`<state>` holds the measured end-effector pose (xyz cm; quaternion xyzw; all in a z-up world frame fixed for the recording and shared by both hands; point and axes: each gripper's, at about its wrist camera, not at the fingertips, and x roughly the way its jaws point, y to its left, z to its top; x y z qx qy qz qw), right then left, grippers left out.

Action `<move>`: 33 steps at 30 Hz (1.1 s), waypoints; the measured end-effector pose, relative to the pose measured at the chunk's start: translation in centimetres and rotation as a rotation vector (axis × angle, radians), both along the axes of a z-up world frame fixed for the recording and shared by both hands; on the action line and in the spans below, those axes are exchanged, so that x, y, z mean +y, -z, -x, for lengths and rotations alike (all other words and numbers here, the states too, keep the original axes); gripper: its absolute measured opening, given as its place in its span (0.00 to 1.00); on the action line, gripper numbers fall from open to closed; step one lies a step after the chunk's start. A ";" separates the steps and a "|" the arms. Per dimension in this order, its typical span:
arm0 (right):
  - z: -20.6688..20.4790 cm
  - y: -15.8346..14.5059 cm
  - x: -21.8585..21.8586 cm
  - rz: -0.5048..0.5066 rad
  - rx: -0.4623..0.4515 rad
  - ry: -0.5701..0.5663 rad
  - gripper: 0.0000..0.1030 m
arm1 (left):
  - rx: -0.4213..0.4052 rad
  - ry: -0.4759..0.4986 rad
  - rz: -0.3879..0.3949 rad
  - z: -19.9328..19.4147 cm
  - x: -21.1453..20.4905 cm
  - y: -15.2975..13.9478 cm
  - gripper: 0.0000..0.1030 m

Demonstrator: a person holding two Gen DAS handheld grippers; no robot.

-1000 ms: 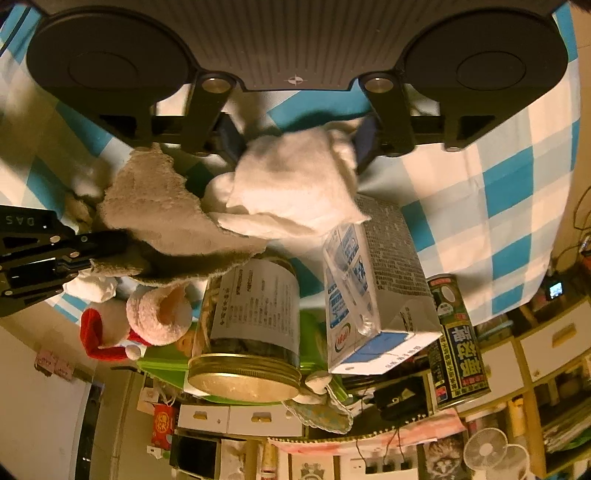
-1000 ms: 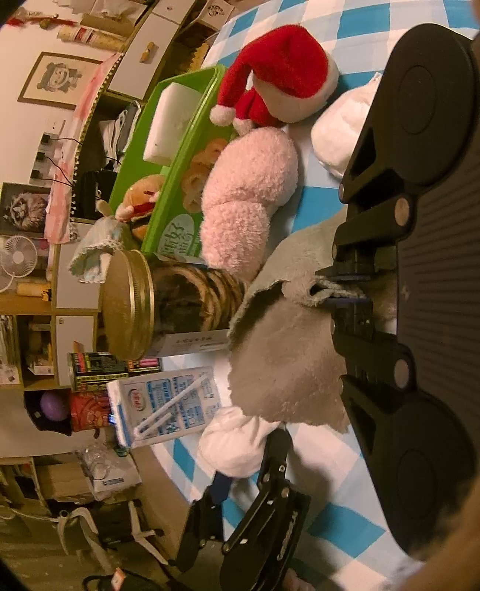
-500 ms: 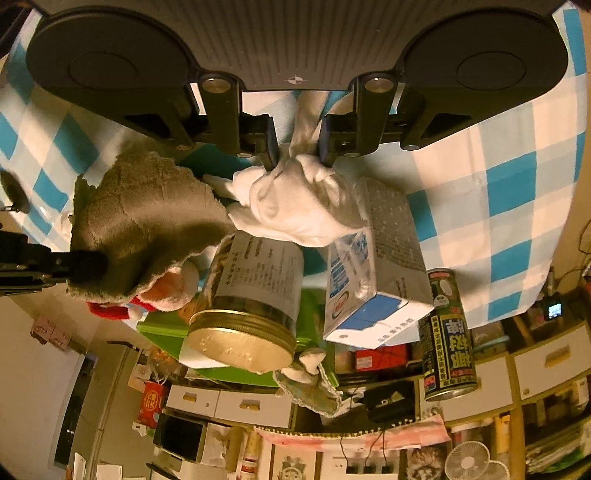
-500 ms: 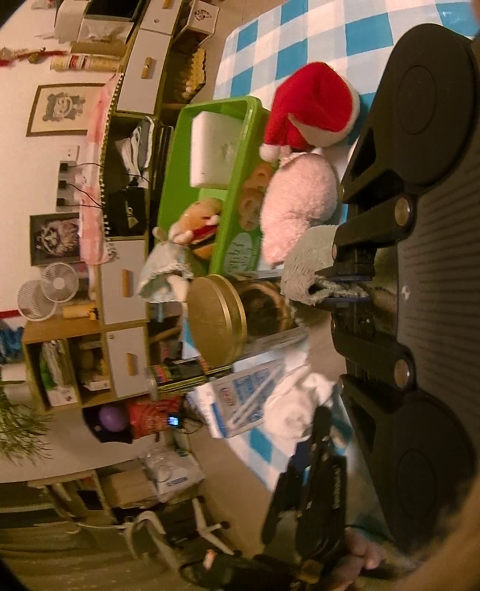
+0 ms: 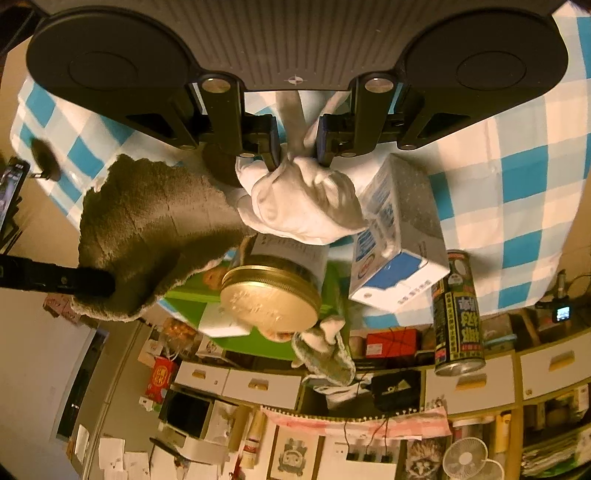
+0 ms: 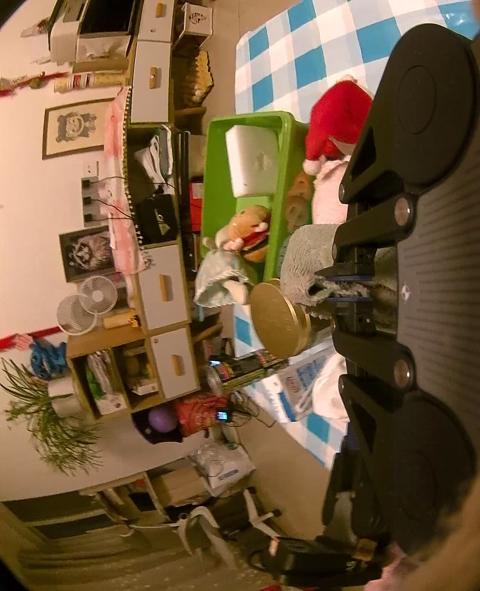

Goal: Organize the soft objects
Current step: 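Grasp the white cloth with the left gripper while the right grasps the grey cloth, then carry the white and grey cloths over the green tray and open both grippers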

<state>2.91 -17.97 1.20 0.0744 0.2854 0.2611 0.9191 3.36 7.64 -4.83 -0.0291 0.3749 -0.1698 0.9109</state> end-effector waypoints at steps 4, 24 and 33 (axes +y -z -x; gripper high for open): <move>-0.3 -1.0 -0.9 -0.036 -0.013 0.025 0.02 | -0.019 0.000 0.018 0.1 -0.3 -1.0 0.17; -3.1 -5.6 -5.7 -0.197 -0.099 0.227 0.02 | -0.107 -0.097 0.135 -1.1 -0.9 -6.1 0.17; -6.5 -6.0 -8.4 -0.340 -0.078 0.374 0.02 | -0.107 -0.148 0.169 -4.5 -2.0 -8.7 0.17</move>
